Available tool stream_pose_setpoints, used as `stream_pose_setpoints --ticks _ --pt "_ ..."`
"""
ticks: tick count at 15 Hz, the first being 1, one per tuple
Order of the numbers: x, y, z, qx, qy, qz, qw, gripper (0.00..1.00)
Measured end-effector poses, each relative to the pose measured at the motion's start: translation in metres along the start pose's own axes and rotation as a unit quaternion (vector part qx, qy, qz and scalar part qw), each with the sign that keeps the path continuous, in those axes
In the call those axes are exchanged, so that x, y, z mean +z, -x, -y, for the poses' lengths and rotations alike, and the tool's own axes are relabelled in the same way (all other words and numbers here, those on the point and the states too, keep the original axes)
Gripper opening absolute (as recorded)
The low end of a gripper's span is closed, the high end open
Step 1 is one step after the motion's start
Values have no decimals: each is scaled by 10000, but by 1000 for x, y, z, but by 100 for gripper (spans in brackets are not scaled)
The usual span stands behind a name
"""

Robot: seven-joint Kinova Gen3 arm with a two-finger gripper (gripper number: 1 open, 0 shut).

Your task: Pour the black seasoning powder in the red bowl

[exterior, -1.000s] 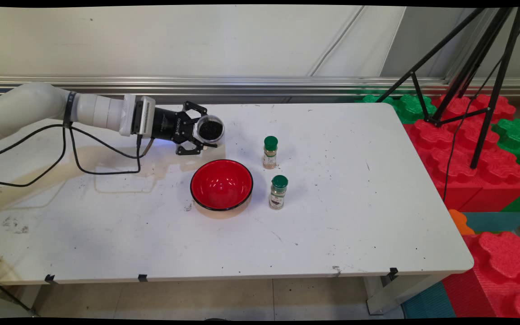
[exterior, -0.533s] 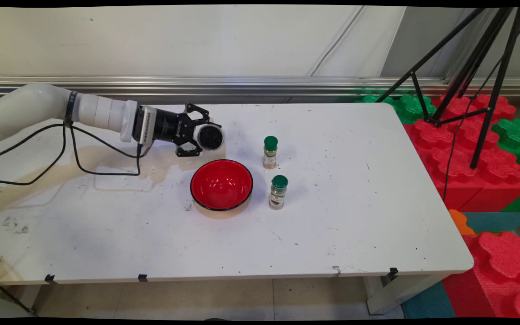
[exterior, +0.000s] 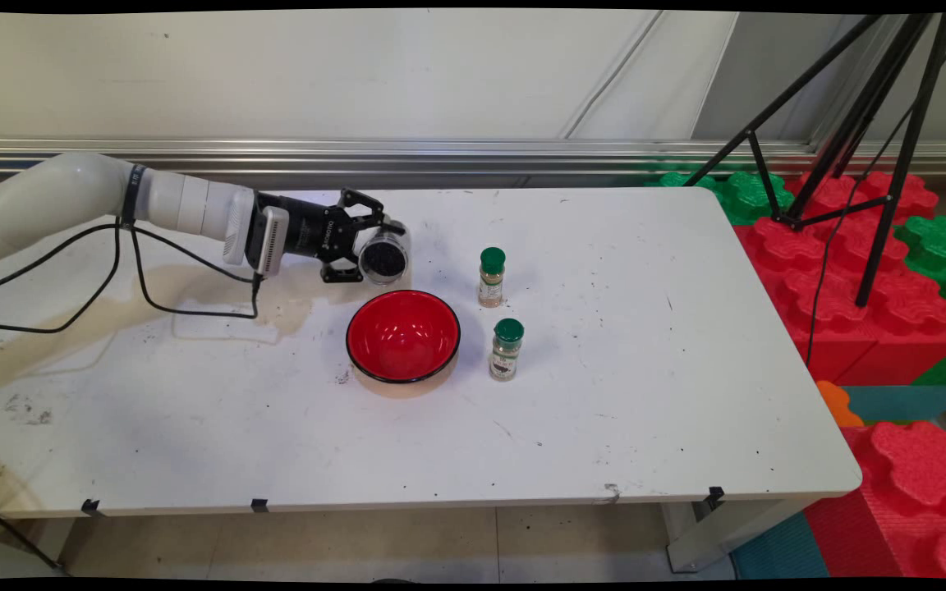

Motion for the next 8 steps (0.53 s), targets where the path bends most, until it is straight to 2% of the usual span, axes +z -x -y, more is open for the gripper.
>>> stream_pose_setpoints --ticks 8 --pt "4 -3 3 796 -35 77 9968 0"
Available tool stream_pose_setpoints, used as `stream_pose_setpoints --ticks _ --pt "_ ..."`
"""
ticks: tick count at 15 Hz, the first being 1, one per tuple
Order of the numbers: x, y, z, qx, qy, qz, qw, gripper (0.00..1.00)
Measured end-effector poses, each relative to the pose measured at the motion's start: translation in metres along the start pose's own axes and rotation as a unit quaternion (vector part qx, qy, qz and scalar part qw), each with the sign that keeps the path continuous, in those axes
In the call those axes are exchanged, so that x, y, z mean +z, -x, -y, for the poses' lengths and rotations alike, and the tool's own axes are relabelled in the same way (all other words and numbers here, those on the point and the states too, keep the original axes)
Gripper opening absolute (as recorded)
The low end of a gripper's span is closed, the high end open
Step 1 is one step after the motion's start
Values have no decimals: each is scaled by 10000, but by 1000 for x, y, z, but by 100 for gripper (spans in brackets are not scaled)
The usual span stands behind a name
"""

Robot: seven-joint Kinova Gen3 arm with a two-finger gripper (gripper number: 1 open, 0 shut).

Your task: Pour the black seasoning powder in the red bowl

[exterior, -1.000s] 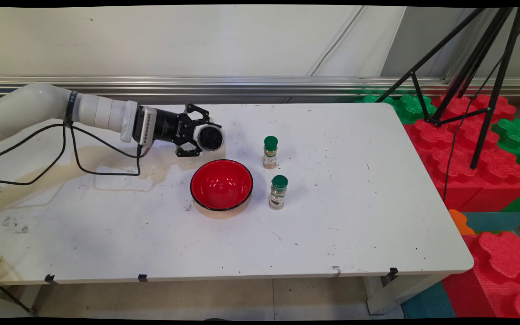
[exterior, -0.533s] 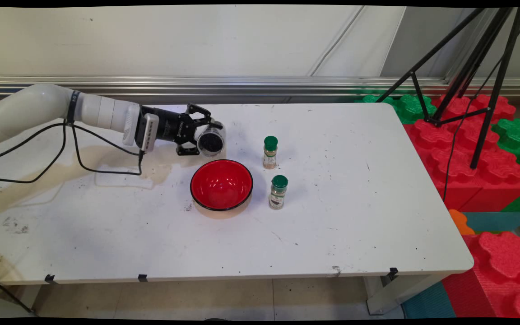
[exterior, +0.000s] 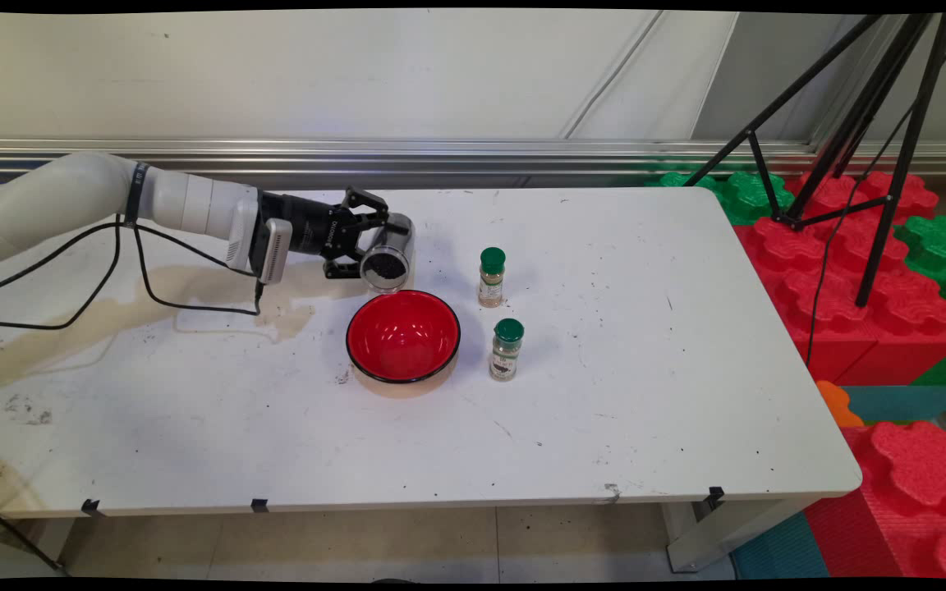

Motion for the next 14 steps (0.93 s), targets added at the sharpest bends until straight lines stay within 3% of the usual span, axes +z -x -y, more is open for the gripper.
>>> stream_pose_setpoints --ticks 7,14 --pt "0 -4 5 711 -36 29 9975 0" --pt "1 -8 12 1411 -84 61 9899 0"
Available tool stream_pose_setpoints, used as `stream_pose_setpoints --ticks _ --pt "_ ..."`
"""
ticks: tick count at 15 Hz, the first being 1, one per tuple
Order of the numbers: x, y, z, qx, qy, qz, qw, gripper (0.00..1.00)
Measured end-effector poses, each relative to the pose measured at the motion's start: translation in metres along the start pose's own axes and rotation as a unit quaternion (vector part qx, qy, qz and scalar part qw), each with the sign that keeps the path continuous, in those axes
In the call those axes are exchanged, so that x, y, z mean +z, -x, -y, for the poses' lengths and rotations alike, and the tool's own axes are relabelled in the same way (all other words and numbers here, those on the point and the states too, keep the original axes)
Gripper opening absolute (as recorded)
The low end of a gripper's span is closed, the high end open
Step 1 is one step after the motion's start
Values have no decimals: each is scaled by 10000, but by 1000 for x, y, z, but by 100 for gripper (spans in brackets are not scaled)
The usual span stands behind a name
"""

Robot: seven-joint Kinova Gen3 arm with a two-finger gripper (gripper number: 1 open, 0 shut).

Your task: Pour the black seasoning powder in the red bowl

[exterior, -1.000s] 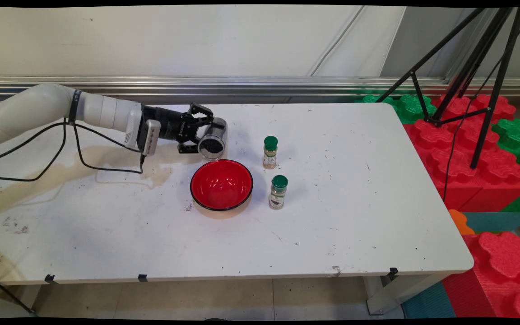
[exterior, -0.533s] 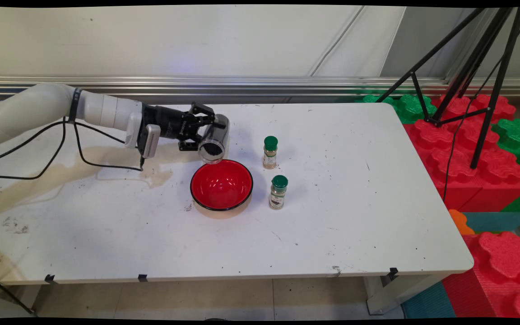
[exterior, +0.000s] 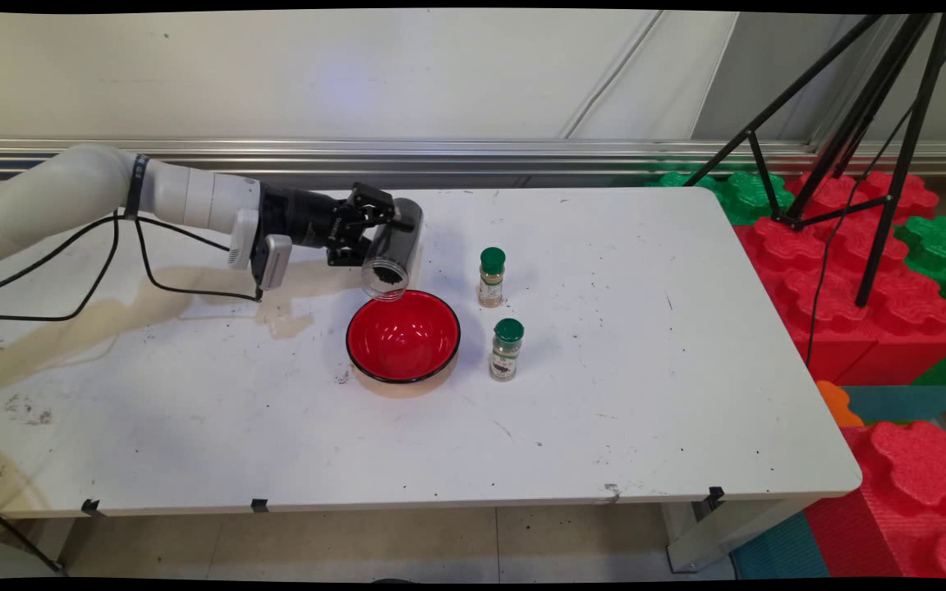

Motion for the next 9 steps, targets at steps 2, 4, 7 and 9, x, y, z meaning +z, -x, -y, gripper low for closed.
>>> stream_pose_setpoints --ticks 2,4,7,9 --pt "0 0 2 154 -12 16 9999 0" --pt "1 0 4 307 -26 32 9995 0" --pt "2 0 7 598 -54 58 9982 0" --pt "2 0 9 735 -68 68 9972 0"
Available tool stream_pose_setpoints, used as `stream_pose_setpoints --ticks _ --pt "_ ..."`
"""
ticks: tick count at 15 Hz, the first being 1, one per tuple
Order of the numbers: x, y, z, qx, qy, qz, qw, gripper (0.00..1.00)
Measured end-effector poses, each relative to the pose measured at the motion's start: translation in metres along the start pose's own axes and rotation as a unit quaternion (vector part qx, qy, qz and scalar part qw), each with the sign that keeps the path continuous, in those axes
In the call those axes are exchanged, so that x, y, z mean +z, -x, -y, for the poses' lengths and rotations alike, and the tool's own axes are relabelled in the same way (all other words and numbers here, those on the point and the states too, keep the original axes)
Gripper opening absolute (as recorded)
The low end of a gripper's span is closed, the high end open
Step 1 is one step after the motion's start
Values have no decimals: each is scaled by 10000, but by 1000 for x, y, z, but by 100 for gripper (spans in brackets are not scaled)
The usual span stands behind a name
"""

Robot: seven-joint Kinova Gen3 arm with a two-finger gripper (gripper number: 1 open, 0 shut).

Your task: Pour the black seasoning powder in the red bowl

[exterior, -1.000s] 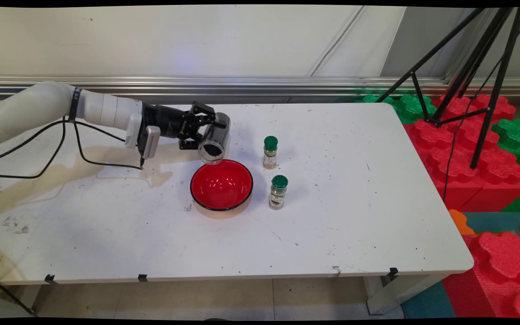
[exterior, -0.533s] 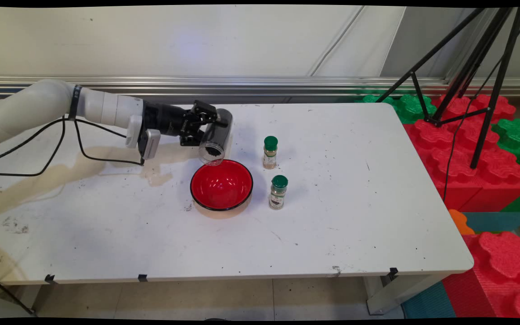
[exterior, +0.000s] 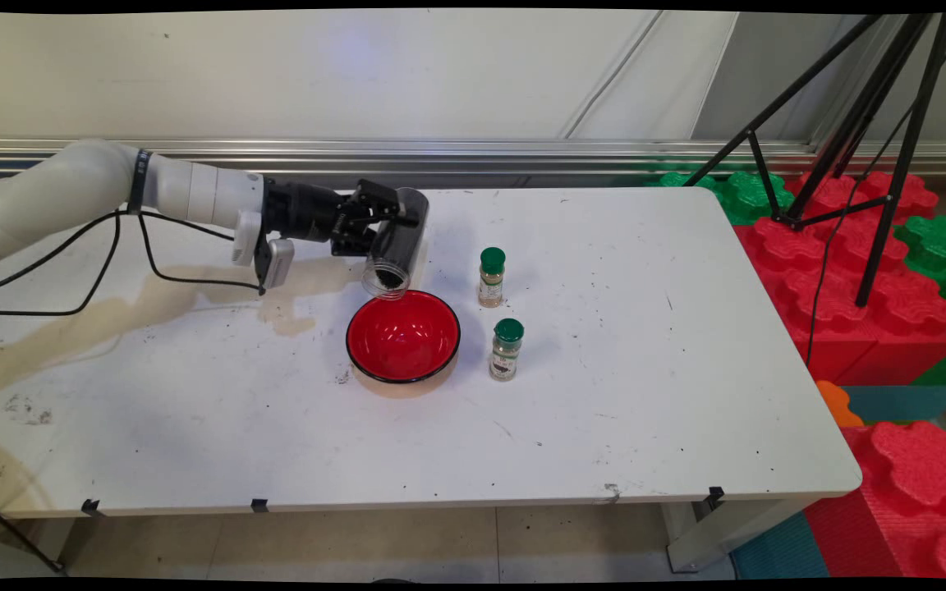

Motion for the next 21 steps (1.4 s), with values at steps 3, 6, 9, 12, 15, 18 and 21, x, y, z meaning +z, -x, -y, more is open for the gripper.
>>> stream_pose_setpoints --ticks 3,6,9,12,15,18,21 --pt "1 0 3 229 -25 11 9997 0" --pt "1 -1 6 481 -53 17 9988 0" --pt "1 -3 8 705 -79 21 9975 0" --pt "1 -5 10 884 -100 19 9960 0" --pt "1 -7 13 1044 -127 16 9944 0" --pt "1 -10 17 1229 -168 10 9923 0" --pt "0 -13 21 1388 -198 6 9901 0"
